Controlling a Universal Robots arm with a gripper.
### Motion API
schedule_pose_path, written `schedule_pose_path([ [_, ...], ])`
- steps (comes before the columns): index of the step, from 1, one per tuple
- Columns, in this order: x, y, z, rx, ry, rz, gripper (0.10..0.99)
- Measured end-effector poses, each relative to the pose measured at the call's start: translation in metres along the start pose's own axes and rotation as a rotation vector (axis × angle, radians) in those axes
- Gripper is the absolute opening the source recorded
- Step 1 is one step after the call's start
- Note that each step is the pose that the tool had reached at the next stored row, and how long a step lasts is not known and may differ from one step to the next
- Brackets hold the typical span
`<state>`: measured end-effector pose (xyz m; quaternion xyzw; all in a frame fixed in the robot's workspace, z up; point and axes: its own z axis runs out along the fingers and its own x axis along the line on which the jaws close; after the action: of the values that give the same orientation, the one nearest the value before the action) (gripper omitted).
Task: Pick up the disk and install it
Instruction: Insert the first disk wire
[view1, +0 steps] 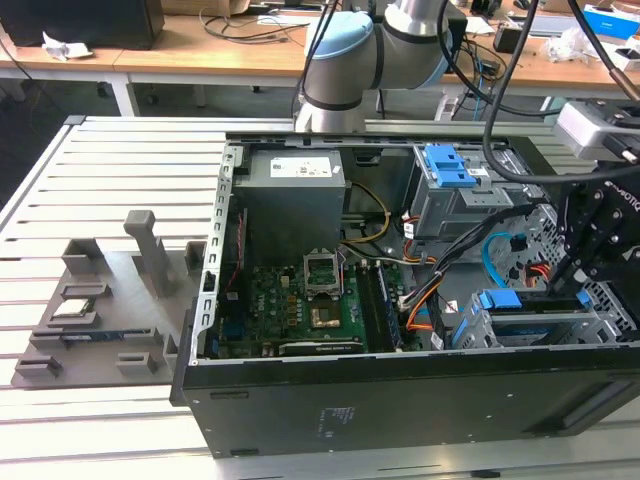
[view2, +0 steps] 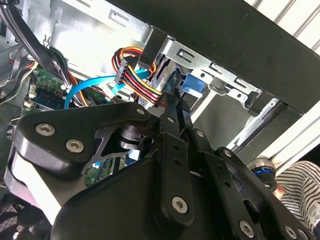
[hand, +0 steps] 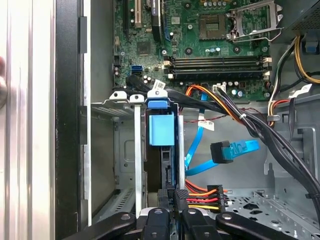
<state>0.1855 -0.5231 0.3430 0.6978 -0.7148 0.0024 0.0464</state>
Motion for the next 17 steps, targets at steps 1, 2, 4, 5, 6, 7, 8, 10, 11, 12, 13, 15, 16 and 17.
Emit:
schedule_pose_path([
  [1, 0.0, -0.0005, 0.0, 0.0, 0.0001, 0.0, 0.165],
  [2, 0.0, -0.0006, 0.0001, 0.0, 0.0, 0.0, 0.165],
  [4, 0.0, -0.0006, 0.0009, 0.0, 0.0002, 0.0, 0.165],
  [5, -0.0001, -0.0006, 0.0012, 0.0, 0.0001, 0.0, 0.165],
  [6, -0.0001, -0.0006, 0.0016, 0.0, 0.0002, 0.0, 0.165],
  [7, -0.0001, -0.0005, 0.002, 0.0, 0.0, 0.001, 0.165],
  [8, -0.0002, -0.0002, 0.0027, 0.0, 0.0, 0.001, 0.165],
  [10, -0.0002, 0.0006, 0.0046, 0.0, 0.0002, 0.001, 0.165],
  [11, -0.0003, 0.0009, 0.0054, 0.0, 0.0004, 0.001, 0.165],
  [12, -0.0003, 0.0009, 0.0056, 0.0, 0.0004, 0.0, 0.165],
  [13, -0.0003, 0.0009, 0.0057, 0.0, 0.0004, 0.0, 0.165],
  [15, -0.0003, 0.0011, 0.006, 0.0, -0.0001, 0.001, 0.165],
  [16, -0.0003, 0.0011, 0.0062, 0.0, -0.0004, 0.001, 0.176],
  [17, -0.0003, 0.0011, 0.006, 0.0, 0.0, 0.001, 0.239],
])
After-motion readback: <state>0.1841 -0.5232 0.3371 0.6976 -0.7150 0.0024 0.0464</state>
